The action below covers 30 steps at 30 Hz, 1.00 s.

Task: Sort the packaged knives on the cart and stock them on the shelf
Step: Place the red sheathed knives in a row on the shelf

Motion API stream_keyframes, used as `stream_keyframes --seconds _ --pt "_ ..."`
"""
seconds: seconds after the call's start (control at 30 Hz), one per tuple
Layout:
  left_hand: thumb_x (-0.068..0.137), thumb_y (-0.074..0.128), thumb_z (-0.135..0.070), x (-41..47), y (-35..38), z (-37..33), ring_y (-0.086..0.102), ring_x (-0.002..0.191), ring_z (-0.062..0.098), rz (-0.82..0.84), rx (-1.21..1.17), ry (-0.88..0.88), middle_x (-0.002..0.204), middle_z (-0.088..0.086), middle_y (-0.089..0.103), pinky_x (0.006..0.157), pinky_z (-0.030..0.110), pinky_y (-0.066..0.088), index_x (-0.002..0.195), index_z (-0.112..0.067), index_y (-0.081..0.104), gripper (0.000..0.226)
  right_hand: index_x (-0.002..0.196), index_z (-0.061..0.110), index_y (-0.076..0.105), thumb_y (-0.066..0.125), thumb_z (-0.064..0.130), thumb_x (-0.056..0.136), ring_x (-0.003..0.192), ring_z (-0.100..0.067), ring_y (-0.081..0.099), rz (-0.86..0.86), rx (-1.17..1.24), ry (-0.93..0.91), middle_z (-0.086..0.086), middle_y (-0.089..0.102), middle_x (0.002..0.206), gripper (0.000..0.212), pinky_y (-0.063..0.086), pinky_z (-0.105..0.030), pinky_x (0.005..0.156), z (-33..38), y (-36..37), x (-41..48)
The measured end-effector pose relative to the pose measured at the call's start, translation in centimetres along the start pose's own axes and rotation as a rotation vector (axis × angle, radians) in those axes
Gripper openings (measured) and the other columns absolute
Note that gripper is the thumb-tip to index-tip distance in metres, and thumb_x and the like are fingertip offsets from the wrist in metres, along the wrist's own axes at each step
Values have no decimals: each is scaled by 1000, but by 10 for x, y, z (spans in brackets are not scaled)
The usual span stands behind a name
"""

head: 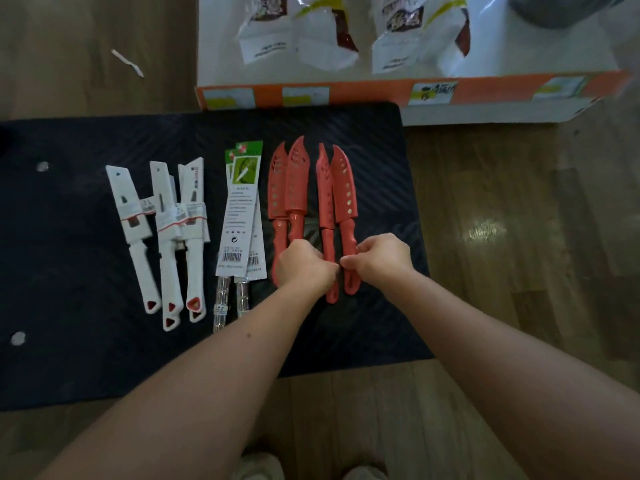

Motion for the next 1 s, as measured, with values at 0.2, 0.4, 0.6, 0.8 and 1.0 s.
stream_keyframes --seconds 0.2,0.4,0.6,0.8,1.0 --pt "79 71 -17 -46 -40 -26 66 92 25 61 -232 34 95 7 68 86 35 55 88 -12 64 13 106 11 67 71 22 81 90 -19 68 25 135 60 -5 69 97 27 56 -34 86 11 -47 -49" --pt "81 67 -12 -140 -141 -124 67 92 27 51 -319 206 95 10 69 86 42 55 95 -8 65 15 89 15 69 68 21 84 87 -18 68 -3 189 -52 -4 70 91 8 56 -33 83 91 -154 -151" --pt "79 69 -6 -256 -250 -219 66 94 34 86 -443 311 80 8 66 91 48 51 73 -22 63 18 84 10 68 72 14 79 90 -23 68 0 353 -112 -9 71 92 8 54 -39 90 178 -271 -259" --pt "83 63 -1 -364 -334 -306 62 70 16 117 -523 423 78 3 64 71 25 57 78 -15 62 15 64 18 64 75 11 75 91 -29 69 31 407 -207 -15 71 97 17 54 -44 90 244 -354 -352" --pt "83 63 -2 -441 -410 -374 63 71 15 28 -501 558 76 1 64 70 24 56 76 -15 63 15 87 8 69 70 13 81 94 -24 69 -18 355 -352 -13 71 103 8 54 -34 90 306 -431 -438"
Point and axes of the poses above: each hand's wrist, its own x-axis towards the middle knuckle, its own y-axis out of the palm, z = x × y, the point moved 9 cm from there along x, towards the middle knuckle
